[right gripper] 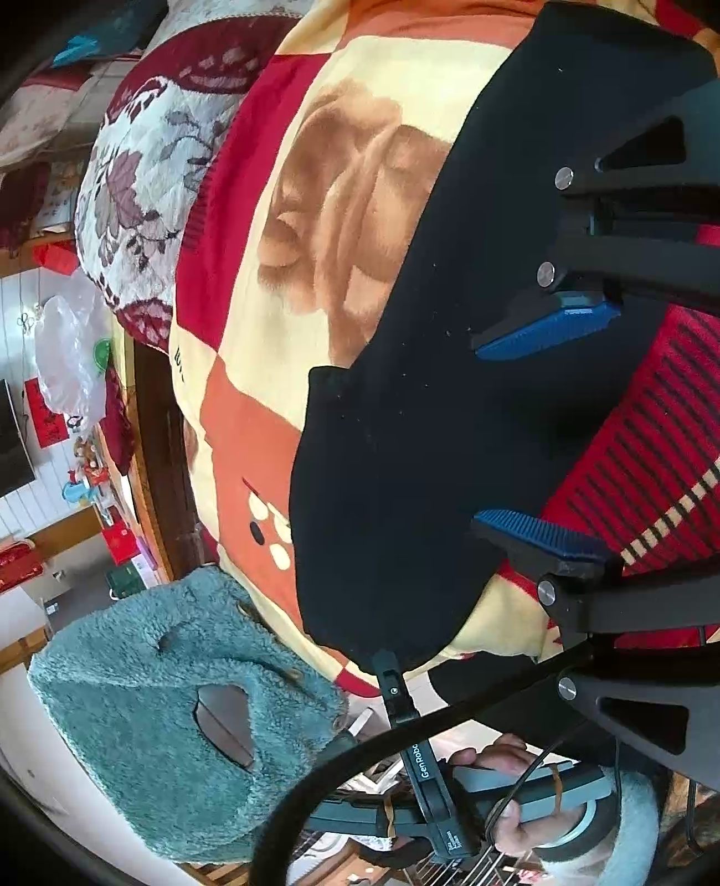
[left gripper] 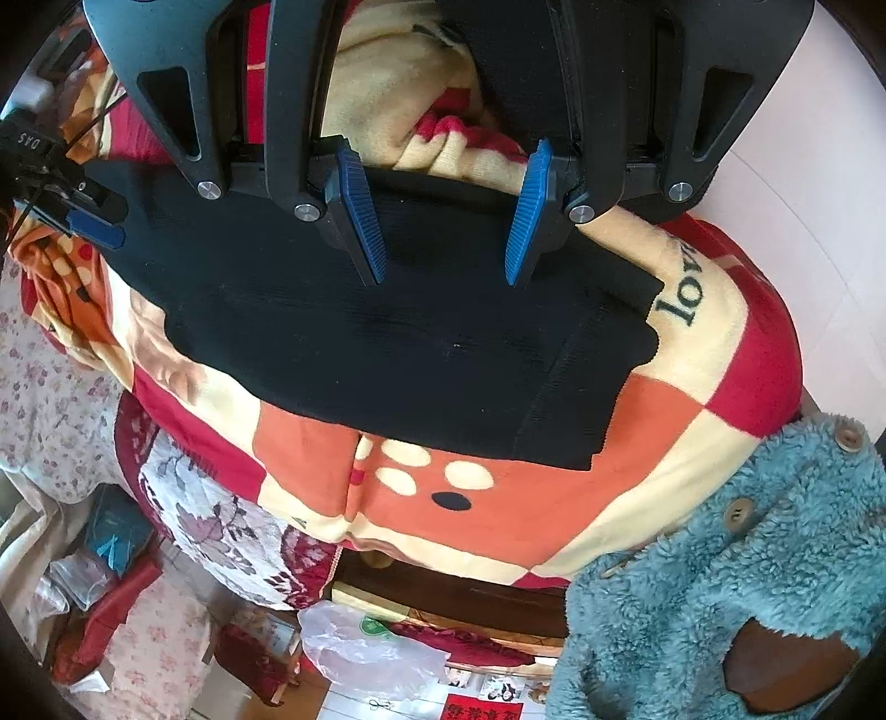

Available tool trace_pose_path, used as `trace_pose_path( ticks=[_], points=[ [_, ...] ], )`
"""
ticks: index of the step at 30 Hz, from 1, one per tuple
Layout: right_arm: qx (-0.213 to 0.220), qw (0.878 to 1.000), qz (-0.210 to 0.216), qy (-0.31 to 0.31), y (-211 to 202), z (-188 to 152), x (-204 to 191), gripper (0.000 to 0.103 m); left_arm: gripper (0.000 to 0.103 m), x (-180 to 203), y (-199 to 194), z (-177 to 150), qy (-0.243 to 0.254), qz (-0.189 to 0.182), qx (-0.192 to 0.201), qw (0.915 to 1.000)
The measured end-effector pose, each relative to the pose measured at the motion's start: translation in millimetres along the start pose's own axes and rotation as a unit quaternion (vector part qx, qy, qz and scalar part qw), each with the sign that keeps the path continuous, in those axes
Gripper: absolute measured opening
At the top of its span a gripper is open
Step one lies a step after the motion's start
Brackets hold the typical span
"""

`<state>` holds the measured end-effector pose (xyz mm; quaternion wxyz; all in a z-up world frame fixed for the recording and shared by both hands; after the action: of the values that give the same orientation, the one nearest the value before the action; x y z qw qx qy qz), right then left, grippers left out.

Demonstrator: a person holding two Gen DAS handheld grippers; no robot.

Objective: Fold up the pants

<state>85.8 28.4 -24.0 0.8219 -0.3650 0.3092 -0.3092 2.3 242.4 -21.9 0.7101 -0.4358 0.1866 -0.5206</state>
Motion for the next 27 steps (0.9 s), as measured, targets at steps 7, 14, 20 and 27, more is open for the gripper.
trace_pose_path(
  ticks=[7,14,20,27],
  points=[
    [-0.005,1.0,-0.001,0.012,1,-5,3,0.06,0.045,0,2,-1,0.0,0.001,-0.001,1.0],
    [-0.008,1.0,0.001,0.012,3,-6,1,0.06,0.045,-5,-6,-1,-0.004,0.001,0.002,1.0],
    [-0.007,1.0,0.007,0.01,6,3,-3,0.062,0.045,-27,-11,-5,-0.035,0.006,-0.001,0.9994],
    [-0.003,1.0,0.014,0.026,11,18,-3,0.063,0.045,-43,-8,-2,-0.055,0.013,-0.003,0.9984]
  ],
)
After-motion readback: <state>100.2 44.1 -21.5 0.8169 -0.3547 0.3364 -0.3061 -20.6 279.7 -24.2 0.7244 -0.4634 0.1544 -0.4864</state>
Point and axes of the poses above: each gripper's, at about its wrist camera, not at the fingertips, and y roughly the way its jaws point, x to its right, z to its top, the point moved 9 cm from there along y, roughly the way its jaws point, and after that the axes turned 4 degrees about y, right-handed, at the moved point
